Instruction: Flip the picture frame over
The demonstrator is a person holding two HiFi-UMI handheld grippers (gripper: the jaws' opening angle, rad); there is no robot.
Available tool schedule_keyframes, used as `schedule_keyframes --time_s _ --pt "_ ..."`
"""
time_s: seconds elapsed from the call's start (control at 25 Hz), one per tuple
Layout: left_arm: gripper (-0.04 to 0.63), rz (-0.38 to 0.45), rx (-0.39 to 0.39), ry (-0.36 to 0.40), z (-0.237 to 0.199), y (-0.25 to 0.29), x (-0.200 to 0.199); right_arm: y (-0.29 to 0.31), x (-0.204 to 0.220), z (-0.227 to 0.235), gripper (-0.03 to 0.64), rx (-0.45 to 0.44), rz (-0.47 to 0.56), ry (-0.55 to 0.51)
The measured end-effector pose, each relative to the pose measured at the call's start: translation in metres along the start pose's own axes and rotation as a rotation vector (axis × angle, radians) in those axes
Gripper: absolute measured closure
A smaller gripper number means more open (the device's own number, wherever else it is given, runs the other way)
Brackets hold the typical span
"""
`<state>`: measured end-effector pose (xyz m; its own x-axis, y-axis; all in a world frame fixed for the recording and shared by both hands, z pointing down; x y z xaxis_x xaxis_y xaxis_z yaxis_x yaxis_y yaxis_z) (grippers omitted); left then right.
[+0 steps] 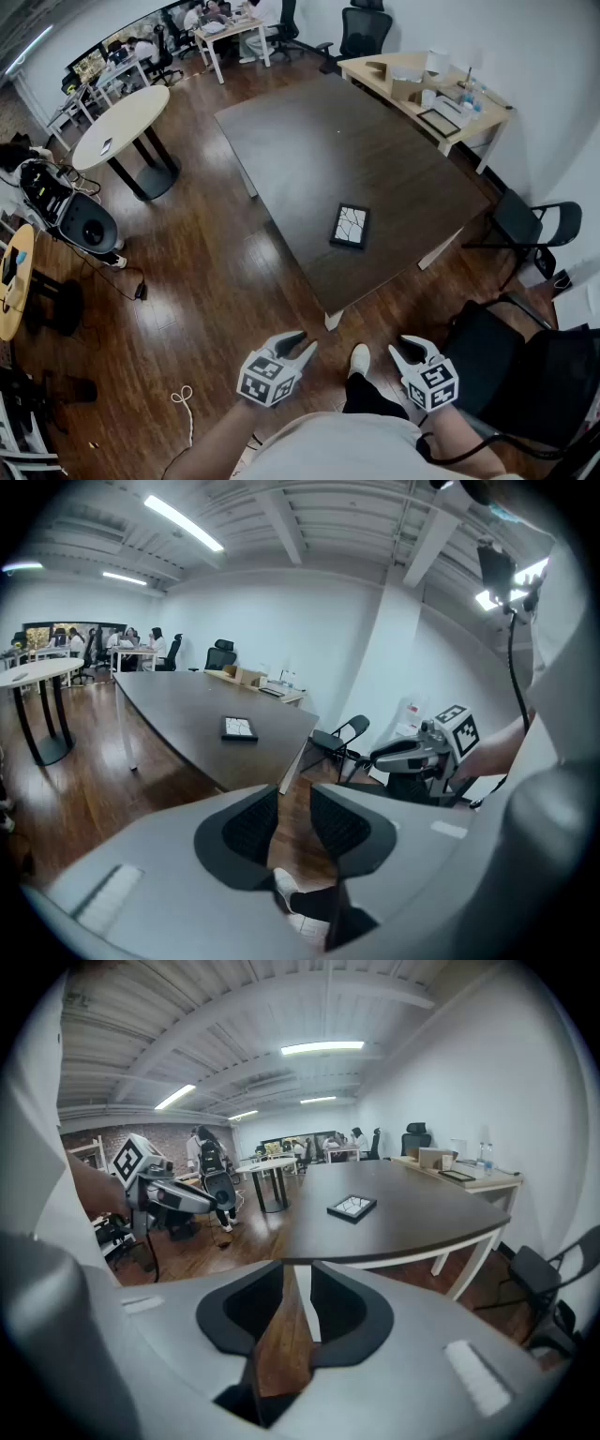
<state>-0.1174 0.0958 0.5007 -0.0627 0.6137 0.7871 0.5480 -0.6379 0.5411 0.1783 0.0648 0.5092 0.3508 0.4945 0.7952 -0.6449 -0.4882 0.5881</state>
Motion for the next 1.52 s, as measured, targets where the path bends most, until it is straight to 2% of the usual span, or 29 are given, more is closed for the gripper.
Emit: schedule_keyframes --time_s 0.2,0.32,0.44,0.64,0.92,1.12,1.52 --pt "0.480 0.004 -0.010 0.039 -0.008 0.094 -0.080 0.016 -0.053 0.075 0.518 -0.034 0.045 -0.108" --pt "0.479 -0.011 -0.042 0.058 -0.014 0.139 -0.112 0.017 -0.071 0.110 0.518 -0.031 0.049 -0.114" --pt "0.475 -0.048 -0.093 0.078 -0.029 0.180 -0.127 0.015 -0.076 0.131 0.518 -0.015 0.044 -0.098" --pt "0.472 -0.128 -0.190 0.084 -0.052 0.244 -0.133 0.006 -0.072 0.154 0.519 0.015 0.014 -0.050" --pt "0.472 -0.167 -0.298 0.084 -0.059 0.307 -0.131 -0.008 -0.063 0.176 0.520 0.054 -0.050 0.007" --pt "0.474 -0.212 -0.384 0.096 -0.070 0.328 -0.125 -0.006 -0.063 0.182 0.520 0.061 -0.072 0.027" --pt "0.502 -0.256 -0.441 0.089 -0.067 0.335 -0.116 0.002 -0.067 0.191 0.522 0.027 -0.090 0.025"
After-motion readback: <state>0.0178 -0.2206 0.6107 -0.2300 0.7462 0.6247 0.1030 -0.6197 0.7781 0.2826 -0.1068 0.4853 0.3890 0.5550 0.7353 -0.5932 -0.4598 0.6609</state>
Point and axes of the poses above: the fingertips, and each gripper's own axes: y forward along the fingers, z to its right, x out of its underside, the point moved 9 cm from there along -y, backward along the fingers
